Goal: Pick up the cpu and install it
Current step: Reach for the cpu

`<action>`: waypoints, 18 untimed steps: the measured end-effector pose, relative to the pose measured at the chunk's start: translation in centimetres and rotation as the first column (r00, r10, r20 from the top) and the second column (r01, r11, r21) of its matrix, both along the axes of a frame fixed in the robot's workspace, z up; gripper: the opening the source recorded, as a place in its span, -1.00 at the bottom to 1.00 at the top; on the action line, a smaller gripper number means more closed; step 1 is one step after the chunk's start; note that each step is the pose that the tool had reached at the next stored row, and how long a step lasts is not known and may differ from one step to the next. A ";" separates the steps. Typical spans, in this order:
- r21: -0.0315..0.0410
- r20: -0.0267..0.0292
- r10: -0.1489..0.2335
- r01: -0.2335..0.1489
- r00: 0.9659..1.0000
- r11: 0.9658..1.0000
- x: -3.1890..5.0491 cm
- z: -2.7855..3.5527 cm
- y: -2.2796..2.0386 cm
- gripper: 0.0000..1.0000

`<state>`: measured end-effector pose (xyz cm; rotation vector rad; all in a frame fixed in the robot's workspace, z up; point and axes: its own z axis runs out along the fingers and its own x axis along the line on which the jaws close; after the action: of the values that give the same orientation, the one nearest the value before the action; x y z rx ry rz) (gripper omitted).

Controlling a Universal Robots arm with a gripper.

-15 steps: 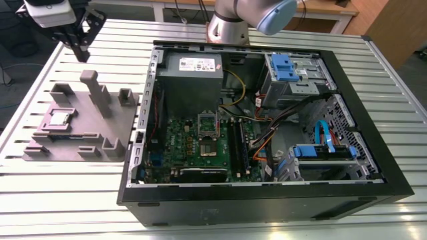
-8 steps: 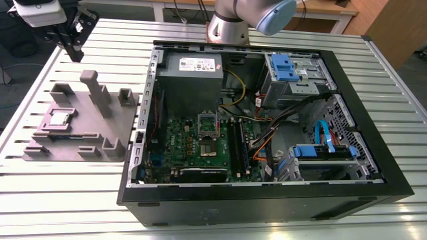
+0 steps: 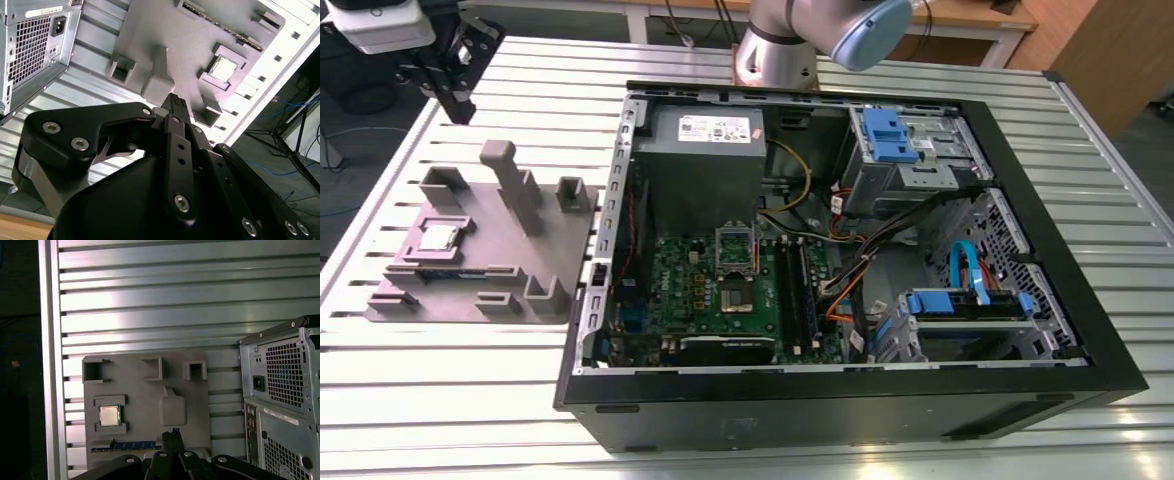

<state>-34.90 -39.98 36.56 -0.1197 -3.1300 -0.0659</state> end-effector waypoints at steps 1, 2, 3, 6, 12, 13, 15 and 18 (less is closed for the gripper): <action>0.000 0.000 0.000 0.000 1.000 1.000 -0.05 0.00 0.00 -0.79; 0.000 0.000 0.000 0.000 1.000 1.000 -0.06 0.00 0.00 -0.79; 0.000 0.000 0.000 0.000 1.000 1.000 -0.08 0.00 0.00 -0.79; 0.000 0.000 0.000 0.000 1.000 1.000 -0.10 0.00 0.00 -0.79; 0.000 0.000 0.000 0.000 1.000 1.000 -0.41 0.00 0.00 -0.79; 0.000 0.000 0.000 0.000 1.000 1.000 -0.49 0.00 0.00 -0.79; 0.000 0.000 0.000 0.000 1.000 1.000 -0.68 0.00 0.00 -0.79; 0.000 0.000 0.000 0.000 1.000 1.000 -0.96 0.00 0.00 -0.79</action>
<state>-35.85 -39.98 36.56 -0.1197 -3.1300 -0.0659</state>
